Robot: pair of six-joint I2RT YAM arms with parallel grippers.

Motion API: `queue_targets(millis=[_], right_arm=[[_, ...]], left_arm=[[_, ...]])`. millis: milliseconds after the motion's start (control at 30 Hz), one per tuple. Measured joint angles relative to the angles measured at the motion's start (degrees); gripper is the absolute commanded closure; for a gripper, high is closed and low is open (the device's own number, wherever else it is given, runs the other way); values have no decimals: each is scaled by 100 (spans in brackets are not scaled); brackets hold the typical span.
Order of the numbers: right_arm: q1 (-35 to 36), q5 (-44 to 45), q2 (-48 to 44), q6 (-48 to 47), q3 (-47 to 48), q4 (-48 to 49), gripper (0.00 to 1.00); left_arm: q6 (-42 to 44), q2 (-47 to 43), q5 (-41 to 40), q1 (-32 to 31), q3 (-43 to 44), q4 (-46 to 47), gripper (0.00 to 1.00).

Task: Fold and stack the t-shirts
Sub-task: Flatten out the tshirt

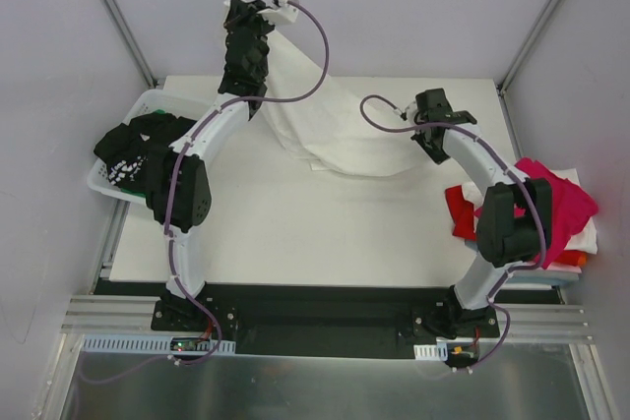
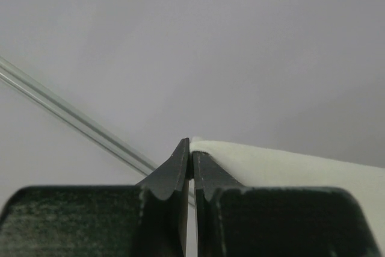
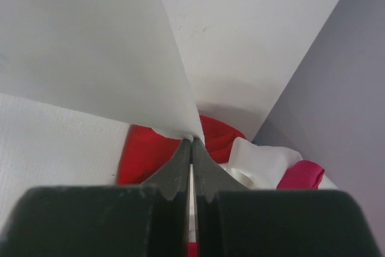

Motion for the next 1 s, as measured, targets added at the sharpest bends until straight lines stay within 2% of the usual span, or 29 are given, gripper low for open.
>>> queue_targets(millis=[500, 800, 1000], right_arm=[[-354, 68, -13, -81, 1196, -398, 99], [-361, -481, -240, 210, 1991, -833, 99], [-374, -496, -446, 223, 2435, -953, 99]], left_arm=[[-280, -260, 0, 37, -1154, 262, 100], [-527, -599, 22, 72, -1867, 361, 100], [-575, -599, 26, 68, -2164, 382, 100]])
